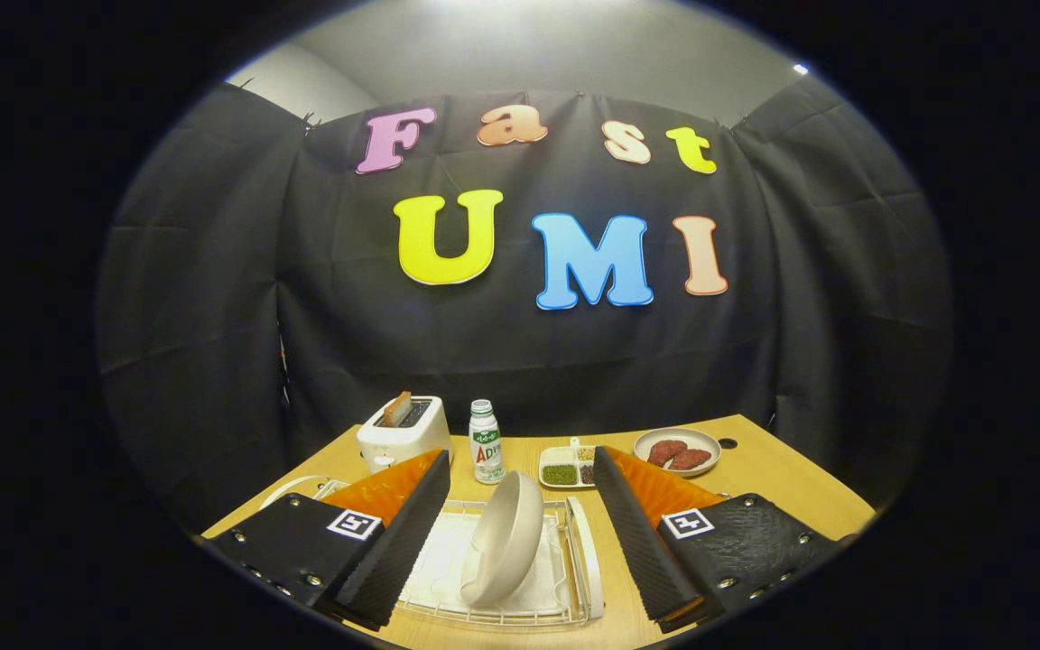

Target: Take the plate from the dish rack, then take the spoon from the basket and place it into the plate.

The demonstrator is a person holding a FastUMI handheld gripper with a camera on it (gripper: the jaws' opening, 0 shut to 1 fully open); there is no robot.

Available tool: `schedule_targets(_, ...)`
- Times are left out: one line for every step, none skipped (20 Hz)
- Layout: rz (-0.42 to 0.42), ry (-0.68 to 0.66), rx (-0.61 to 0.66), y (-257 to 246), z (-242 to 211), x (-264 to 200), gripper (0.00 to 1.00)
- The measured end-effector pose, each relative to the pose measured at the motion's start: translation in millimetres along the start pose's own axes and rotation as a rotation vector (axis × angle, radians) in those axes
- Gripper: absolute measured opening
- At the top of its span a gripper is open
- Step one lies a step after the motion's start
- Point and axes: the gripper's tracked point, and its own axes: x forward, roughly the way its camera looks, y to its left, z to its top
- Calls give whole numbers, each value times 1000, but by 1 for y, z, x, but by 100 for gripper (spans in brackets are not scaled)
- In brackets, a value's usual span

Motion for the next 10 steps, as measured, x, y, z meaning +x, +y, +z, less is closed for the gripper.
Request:
schedule_targets(-6, 25, 3, 1, -11, 9, 98)
schedule_targets(-17, 55, 6, 0, -22, 17, 98)
schedule_targets(-28, 85, 11, -1, -34, 24, 97)
schedule_targets(-45, 111, 15, -3, -43, 30, 97)
schedule_targets(-53, 132, 21, -4, -51, 36, 95)
schedule_targets(-57, 150, 26, -2, -56, 41, 87)
schedule_targets(-64, 169, 22, -2, -61, 47, 71)
schedule_targets(-70, 195, 17, -2, -69, 51, 70)
schedule_targets(-72, 216, 13, -1, -74, 56, 70)
schedule_targets(-69, 235, 6, 2, -79, 57, 71)
